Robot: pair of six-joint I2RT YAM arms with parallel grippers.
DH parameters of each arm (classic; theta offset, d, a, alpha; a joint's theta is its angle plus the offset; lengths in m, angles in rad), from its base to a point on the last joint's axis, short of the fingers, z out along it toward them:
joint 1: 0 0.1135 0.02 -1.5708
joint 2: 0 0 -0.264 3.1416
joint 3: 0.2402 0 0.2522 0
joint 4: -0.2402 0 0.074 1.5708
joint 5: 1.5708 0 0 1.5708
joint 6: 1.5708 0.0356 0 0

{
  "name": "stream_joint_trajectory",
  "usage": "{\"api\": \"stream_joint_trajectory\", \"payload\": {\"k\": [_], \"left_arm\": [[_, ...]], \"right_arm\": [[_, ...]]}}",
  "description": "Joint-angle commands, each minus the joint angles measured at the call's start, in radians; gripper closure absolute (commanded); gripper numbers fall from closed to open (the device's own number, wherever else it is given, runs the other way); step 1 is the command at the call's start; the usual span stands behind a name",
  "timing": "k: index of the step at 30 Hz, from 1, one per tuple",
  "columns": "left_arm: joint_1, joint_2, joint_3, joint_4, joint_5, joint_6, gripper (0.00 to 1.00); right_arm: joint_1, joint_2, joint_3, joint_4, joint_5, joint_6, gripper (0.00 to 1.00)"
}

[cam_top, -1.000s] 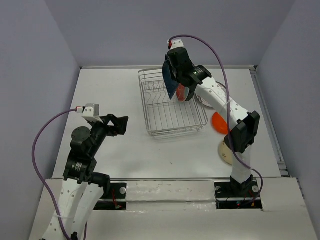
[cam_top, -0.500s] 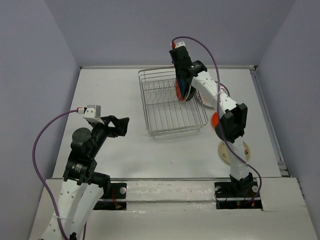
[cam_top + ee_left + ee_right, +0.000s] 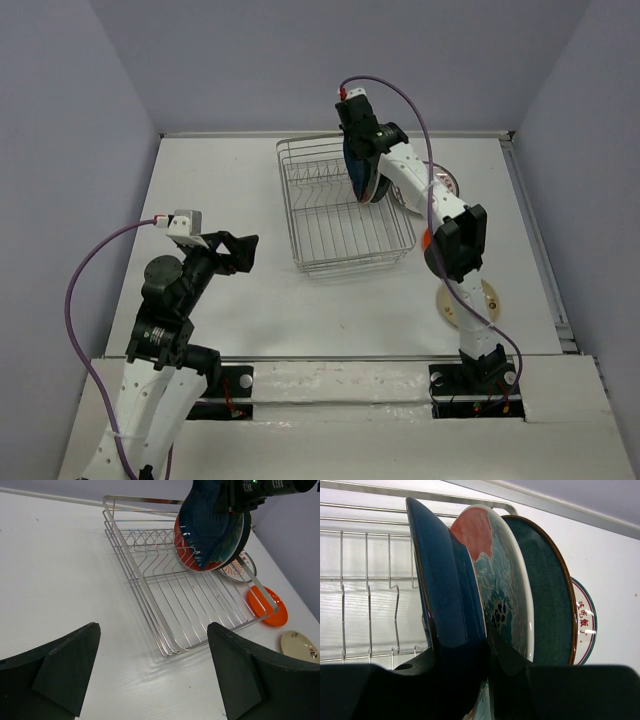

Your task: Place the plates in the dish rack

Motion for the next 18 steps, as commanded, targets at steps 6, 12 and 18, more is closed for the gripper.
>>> {"api": "stream_joint_trajectory", "payload": {"k": [6,12,18], "left_arm": [[-0.005,0.005,-0.009,0.036,0.005,0.019,0.01],[-0.003,0.007,-0.009,0.037,0.005,0.018,0.01],[-0.003,-0.001,-0.01,0.037,0.007,0.016,0.01]], "right_arm": [[-0.032,0.038,-0.002,0.081,0.004,0.096,0.9],[-0.032,-0.085,-0.067,0.076,0.136,0.231,0.93],[-0.032,-0.122,-0.124,0.064,0.167,0.307,0.93]]}}
